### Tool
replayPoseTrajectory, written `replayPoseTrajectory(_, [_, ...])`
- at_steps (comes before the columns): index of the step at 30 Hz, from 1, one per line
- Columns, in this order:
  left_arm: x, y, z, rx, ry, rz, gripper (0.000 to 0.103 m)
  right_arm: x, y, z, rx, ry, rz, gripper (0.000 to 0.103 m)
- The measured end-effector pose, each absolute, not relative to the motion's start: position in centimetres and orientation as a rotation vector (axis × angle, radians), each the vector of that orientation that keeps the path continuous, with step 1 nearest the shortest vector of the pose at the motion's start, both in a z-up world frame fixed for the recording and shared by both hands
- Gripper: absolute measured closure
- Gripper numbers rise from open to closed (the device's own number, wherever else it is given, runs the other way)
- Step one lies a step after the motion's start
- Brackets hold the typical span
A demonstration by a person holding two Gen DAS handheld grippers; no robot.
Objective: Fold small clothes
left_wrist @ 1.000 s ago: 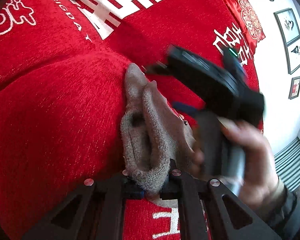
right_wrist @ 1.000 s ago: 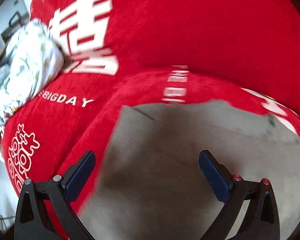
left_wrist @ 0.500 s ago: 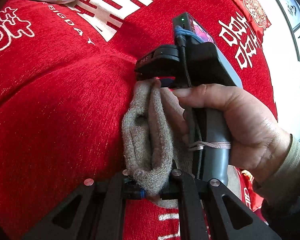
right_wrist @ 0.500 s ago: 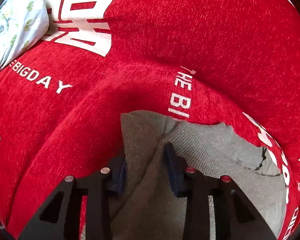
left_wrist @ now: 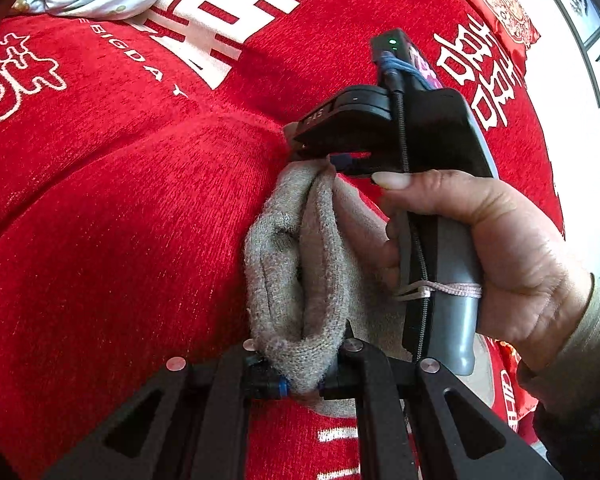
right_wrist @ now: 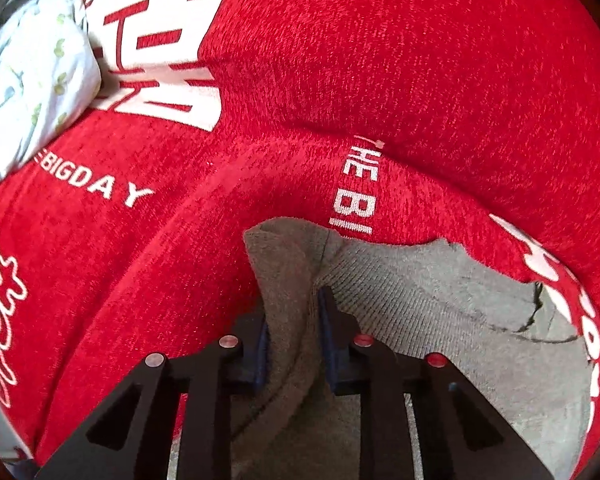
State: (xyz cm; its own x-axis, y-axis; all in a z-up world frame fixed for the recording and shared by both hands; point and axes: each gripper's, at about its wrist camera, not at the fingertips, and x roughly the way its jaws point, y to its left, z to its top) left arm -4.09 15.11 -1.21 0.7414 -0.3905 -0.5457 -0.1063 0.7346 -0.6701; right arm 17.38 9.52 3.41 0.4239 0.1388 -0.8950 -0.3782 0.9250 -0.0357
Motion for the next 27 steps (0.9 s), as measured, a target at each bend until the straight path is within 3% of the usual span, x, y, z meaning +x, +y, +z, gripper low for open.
replayPoseTrajectory(27, [-5.0, 12.3, 4.3, -0.603, 0.751, -0.161, 0.093, 17.4, 2.5, 10.0, 0.080, 1.045, 0.460, 0.080])
